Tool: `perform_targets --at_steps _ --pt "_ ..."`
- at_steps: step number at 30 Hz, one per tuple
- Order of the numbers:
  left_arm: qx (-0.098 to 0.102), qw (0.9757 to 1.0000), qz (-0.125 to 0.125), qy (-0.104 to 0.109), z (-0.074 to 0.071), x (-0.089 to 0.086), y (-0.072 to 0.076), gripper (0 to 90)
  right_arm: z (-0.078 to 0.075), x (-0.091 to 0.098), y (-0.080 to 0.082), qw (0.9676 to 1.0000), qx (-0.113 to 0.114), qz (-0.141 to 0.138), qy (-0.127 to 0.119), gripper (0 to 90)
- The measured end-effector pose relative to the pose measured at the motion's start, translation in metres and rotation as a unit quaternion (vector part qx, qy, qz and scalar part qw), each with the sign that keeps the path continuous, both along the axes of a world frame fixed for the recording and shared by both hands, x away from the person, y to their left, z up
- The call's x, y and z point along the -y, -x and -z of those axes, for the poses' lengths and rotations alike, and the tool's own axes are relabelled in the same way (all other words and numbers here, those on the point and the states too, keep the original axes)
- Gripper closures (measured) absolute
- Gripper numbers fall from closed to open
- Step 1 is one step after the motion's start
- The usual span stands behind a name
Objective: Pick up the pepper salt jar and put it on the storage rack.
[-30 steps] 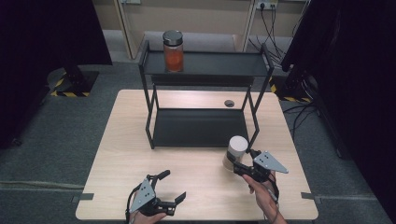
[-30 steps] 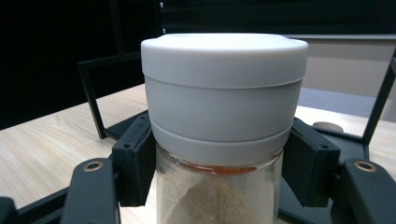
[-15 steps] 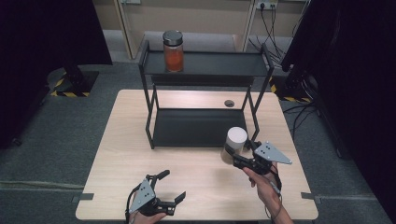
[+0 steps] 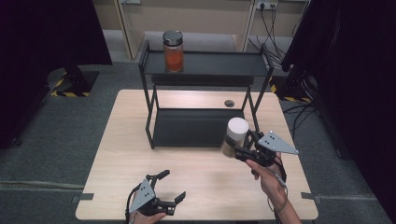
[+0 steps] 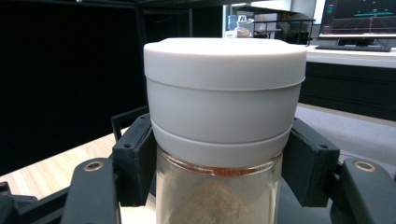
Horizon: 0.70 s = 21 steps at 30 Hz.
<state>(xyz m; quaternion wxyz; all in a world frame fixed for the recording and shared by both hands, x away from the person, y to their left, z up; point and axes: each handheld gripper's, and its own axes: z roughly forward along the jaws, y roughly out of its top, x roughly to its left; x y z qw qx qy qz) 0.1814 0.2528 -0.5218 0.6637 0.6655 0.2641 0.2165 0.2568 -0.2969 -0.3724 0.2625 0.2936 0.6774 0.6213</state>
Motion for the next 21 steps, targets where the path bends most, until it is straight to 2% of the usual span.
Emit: perform_targets --at_steps 10,14,21 --pt "0.0 1.0 0.0 0.0 0.0 0.0 0.0 5.8 -0.017 -0.003 -0.006 0.9999 0.003 -0.011 -0.002 35.3" --pt "-0.001 1.0 0.0 0.001 0.0 0.0 0.0 5.8 -0.023 -0.004 -0.01 0.9998 0.004 -0.016 -0.009 35.4" --pt "-0.002 1.0 -0.001 0.001 0.0 -0.001 0.0 5.8 -0.038 -0.009 -0.017 0.9998 0.007 -0.019 -0.006 35.4"
